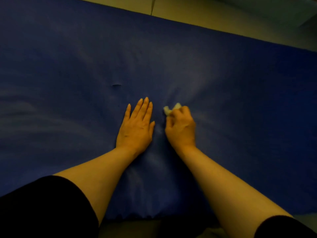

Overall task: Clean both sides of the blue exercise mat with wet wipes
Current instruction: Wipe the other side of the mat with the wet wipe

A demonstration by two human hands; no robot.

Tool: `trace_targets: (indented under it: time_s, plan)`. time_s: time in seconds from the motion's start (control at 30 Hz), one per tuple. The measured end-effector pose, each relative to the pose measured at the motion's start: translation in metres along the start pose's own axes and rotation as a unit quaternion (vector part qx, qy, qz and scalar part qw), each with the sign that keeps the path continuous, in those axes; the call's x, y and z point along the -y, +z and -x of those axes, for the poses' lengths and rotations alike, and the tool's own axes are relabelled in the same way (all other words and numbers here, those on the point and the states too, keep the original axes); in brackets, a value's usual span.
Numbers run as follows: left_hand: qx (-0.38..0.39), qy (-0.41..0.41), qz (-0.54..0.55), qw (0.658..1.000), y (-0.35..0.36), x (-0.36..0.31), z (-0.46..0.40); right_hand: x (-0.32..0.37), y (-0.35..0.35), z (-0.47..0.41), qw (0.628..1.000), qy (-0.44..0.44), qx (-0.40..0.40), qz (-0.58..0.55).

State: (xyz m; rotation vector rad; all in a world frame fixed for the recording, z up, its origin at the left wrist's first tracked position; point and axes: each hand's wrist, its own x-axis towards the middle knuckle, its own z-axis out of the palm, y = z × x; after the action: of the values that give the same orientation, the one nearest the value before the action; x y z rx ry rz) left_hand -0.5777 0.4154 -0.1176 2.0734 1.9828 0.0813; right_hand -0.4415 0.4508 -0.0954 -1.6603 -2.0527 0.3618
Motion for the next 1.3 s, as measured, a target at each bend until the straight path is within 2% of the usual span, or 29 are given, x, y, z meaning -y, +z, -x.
trace_targets:
  time_s: [0.07, 0.1, 0.3, 0.37, 0.43, 0.53, 0.63, 0.73, 0.8, 0.9, 0.97, 1.03, 1.1, 1.2, 1.3]
  plan:
    - [-0.012, -0.001, -0.009, 1.000, 0.002, 0.000, 0.000, 0.003, 0.002, -0.004, 0.998, -0.045, 0.052, -0.015]
    - [-0.015, -0.001, -0.010, 1.000, 0.002, 0.000, 0.000, -0.003, 0.000, -0.009, 0.998, -0.040, 0.050, -0.007]
    - [-0.036, -0.005, -0.011, 0.999, 0.007, 0.001, 0.000, -0.060, -0.020, -0.039, 0.982, 0.165, -0.049, 0.073]
    - [-0.043, -0.005, -0.009, 0.999, 0.010, 0.002, 0.000, -0.041, -0.011, -0.038, 0.988, 0.131, -0.058, 0.060]
    - [-0.050, -0.003, -0.006, 0.999, 0.011, 0.002, 0.000, -0.016, 0.004, -0.030, 0.998, 0.029, -0.049, 0.038]
    - [-0.052, 0.001, -0.009, 0.999, 0.011, 0.001, 0.000, -0.001, 0.014, -0.026, 0.997, -0.066, 0.035, 0.001]
    - [-0.060, 0.000, -0.010, 0.998, 0.012, 0.001, 0.000, -0.019, 0.004, -0.041, 0.999, -0.031, 0.018, 0.016]
    - [-0.062, -0.003, -0.011, 0.998, 0.013, 0.001, 0.000, -0.046, -0.006, -0.057, 0.995, 0.084, -0.040, 0.036]
    - [-0.064, -0.003, -0.012, 0.998, 0.013, 0.002, 0.000, -0.044, -0.004, -0.061, 0.989, 0.120, -0.073, 0.046]
    - [-0.074, -0.001, -0.012, 0.997, 0.013, 0.001, 0.000, -0.013, 0.015, -0.055, 0.997, 0.029, -0.064, 0.033]
    - [-0.080, 0.001, -0.009, 0.997, 0.013, 0.001, 0.000, 0.003, 0.024, -0.050, 0.999, -0.049, 0.003, 0.005]
    - [-0.082, 0.002, -0.009, 0.997, 0.014, 0.000, 0.000, -0.001, 0.024, -0.057, 0.997, -0.062, 0.039, 0.010]
    - [-0.080, -0.002, -0.012, 0.997, 0.015, 0.001, 0.001, -0.016, 0.019, -0.068, 0.999, -0.025, 0.013, 0.039]
    - [-0.077, -0.004, -0.011, 0.997, 0.015, 0.001, 0.000, -0.034, 0.010, -0.084, 0.994, 0.090, -0.027, 0.059]
    - [-0.078, -0.005, -0.006, 0.997, 0.014, 0.001, 0.000, -0.024, 0.015, -0.088, 0.978, 0.189, -0.064, 0.056]
